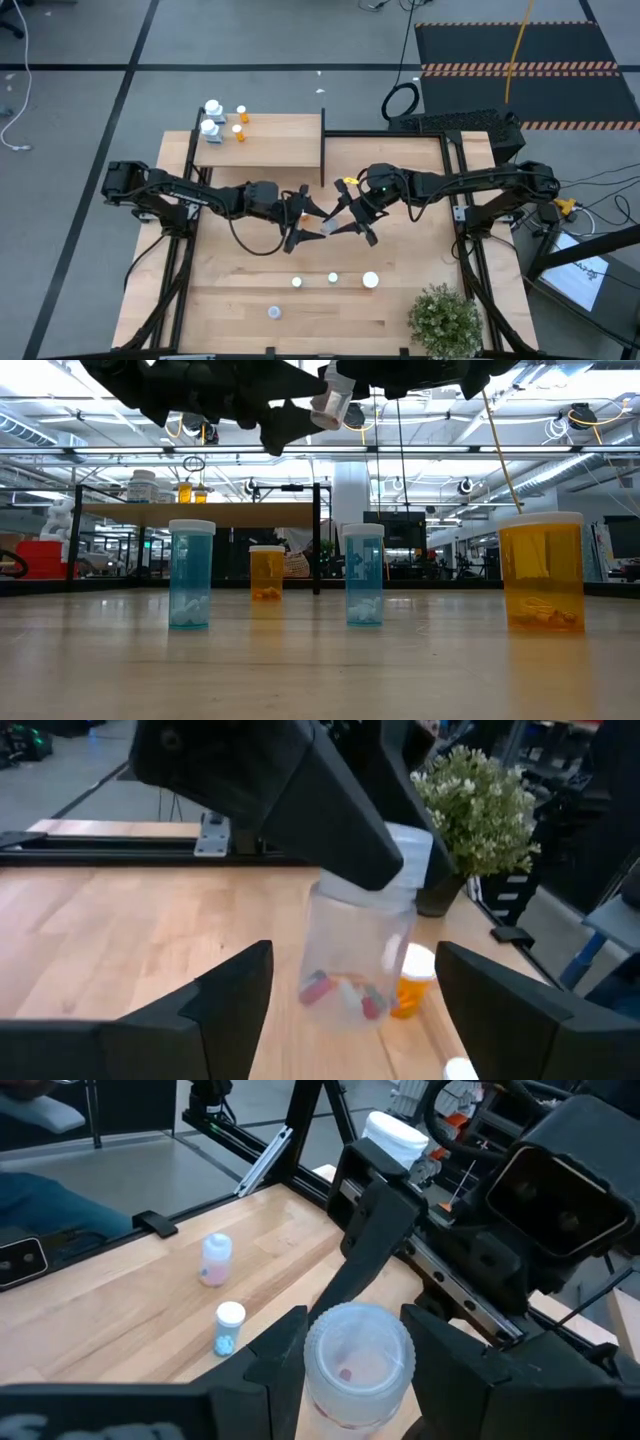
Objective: Pick and place medicine bottles onto shelf by color
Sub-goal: Put the top transparent pill bottle on the shelf
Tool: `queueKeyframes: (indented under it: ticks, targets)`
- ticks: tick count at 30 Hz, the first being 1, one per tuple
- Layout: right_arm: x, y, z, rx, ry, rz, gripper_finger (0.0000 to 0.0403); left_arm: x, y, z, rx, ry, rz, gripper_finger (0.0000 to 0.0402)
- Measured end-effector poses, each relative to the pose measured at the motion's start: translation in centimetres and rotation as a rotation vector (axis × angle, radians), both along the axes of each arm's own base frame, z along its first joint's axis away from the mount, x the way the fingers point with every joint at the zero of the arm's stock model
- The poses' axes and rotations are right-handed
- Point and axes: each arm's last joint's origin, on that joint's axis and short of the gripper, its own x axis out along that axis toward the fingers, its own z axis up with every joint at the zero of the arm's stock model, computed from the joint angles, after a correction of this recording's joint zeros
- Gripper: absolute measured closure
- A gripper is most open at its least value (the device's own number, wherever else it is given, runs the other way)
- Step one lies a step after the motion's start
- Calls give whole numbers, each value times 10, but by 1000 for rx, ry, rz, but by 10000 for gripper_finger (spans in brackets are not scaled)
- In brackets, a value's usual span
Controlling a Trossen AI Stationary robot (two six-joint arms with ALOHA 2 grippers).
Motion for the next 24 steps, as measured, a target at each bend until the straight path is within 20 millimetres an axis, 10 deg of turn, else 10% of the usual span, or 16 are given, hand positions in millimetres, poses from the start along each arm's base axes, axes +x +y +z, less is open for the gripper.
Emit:
queueKeyframes:
  ticks: [24]
  targets:
    - [0,0,0,-15,-7,3,255,5,2,-10,40,3,-25,233]
